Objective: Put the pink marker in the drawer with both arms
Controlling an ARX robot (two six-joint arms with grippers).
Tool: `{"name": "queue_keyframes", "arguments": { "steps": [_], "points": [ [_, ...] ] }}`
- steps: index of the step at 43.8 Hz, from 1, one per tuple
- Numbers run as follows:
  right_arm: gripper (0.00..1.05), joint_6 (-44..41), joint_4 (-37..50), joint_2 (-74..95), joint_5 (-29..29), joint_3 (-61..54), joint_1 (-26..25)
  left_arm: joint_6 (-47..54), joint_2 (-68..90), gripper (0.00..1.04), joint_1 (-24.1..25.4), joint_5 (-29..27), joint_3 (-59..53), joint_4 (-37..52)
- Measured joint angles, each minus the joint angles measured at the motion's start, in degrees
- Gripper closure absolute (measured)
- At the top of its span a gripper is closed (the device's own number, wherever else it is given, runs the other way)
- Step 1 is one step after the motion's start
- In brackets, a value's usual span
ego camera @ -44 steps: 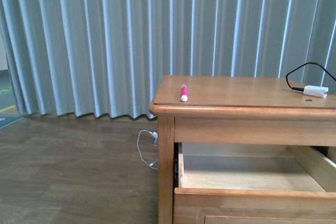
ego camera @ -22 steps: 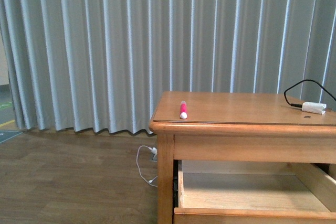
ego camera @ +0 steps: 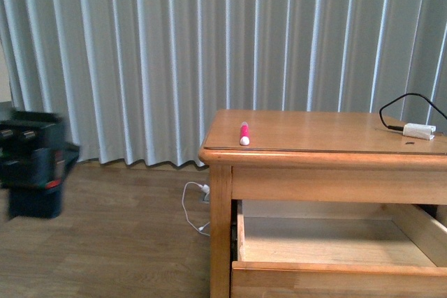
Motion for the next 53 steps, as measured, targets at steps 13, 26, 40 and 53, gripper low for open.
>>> {"name": "queue_keyframes", "arguments": {
  "steps": [13,26,40,53],
  "points": [
    [0.09,-0.02,0.0,0.0,0.0,0.0,0.0,2.47,25.24,0.06,-2.47,1.86,24.61,-0.7],
    [0.09,0.0,0.0,0.0,0.0,0.0,0.0,1.46,44.52,0.06,-4.31,1.73,50.9,-9.18],
    [0.09,0.0,0.0,0.0,0.0,0.0,0.0,0.13,57.29,0.06,-7.54,0.96,67.6,-16.02],
    [0.09,0.0,0.0,0.0,0.0,0.0,0.0,-1.73,66.58,0.06,-8.35,0.87,80.52,-21.81]
  ]
}}
